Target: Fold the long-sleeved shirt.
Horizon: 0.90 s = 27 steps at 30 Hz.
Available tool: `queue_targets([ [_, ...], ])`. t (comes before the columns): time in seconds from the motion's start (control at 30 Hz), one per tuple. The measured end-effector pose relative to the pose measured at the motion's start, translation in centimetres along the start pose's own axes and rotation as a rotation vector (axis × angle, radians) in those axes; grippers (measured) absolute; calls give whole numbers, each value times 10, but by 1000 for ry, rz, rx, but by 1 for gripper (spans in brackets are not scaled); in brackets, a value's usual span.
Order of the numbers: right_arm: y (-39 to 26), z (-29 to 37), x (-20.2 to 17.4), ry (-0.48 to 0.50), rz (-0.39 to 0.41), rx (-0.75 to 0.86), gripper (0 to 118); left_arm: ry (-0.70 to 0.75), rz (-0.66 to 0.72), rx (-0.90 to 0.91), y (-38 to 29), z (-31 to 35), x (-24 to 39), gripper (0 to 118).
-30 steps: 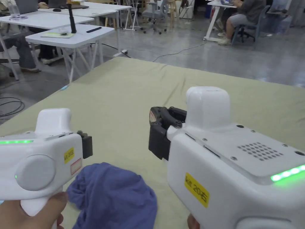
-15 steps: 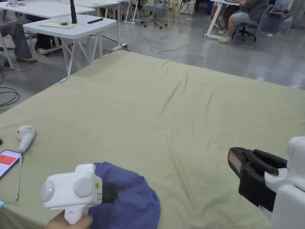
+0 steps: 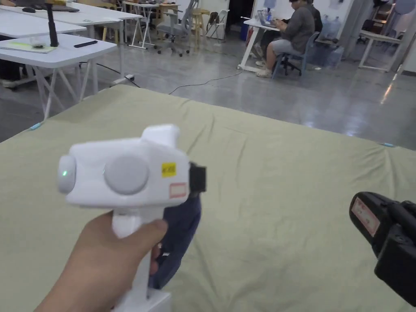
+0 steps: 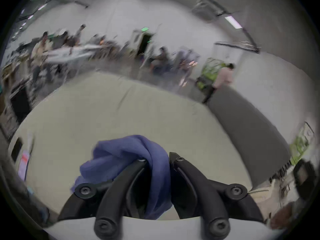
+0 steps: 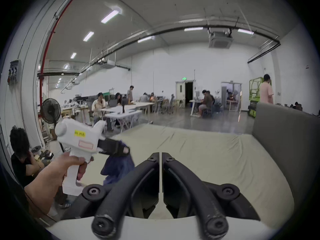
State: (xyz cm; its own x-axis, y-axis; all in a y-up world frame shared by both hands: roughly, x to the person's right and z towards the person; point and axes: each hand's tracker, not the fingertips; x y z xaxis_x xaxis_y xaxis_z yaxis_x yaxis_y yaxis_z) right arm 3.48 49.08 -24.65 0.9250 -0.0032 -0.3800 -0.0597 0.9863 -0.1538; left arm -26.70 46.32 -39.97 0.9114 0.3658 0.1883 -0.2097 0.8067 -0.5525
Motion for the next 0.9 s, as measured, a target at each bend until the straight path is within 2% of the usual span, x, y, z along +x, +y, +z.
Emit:
queue_targets([
  [0.1,13,18,18,-47,-18,19,0,-113,-71,39,19,-18,62,13],
  [0.17,15,30,34,-89,-43,27,0,-110,-115,18,15,-40,94,13],
  [0.3,4,53,61,-207,-5,30,0,-189,-91,-143,-32,-110,131,13],
  [0.37,-6,57,76,-217,-9,-6,0,-128,-117,-268,-78,-158,143,13],
  [0.43,-14,49,98,-147,-130,-181,0,-72,-144,-421,-132,-210,145,13],
  [0.47,-23,47,107,-125,-183,-193,0,-50,-127,-508,-163,-233,143,13],
  [0.6,-52,48,114,-221,-149,-223,0,51,-75,-775,-257,-279,124,13],
  [0.63,-55,48,116,-215,-154,-227,0,34,-23,-794,-270,-281,118,16],
  [0.67,-56,48,118,-202,-162,-233,0,5,-13,-814,-275,-283,115,42],
  [0.7,-58,47,117,-188,-172,-238,0,-33,11,-823,-268,-276,112,58],
  [0.73,-58,45,117,-178,-178,-238,0,-113,68,-770,-256,-270,112,68],
  [0.77,-57,44,117,-172,-181,-235,0,-119,83,-736,-238,-259,112,82],
  [0.8,-55,42,116,-166,-183,-228,0,-122,99,-668,-216,-244,112,89],
  [0.9,-50,38,114,-131,-217,-192,0,-211,81,-410,-149,-187,99,98],
])
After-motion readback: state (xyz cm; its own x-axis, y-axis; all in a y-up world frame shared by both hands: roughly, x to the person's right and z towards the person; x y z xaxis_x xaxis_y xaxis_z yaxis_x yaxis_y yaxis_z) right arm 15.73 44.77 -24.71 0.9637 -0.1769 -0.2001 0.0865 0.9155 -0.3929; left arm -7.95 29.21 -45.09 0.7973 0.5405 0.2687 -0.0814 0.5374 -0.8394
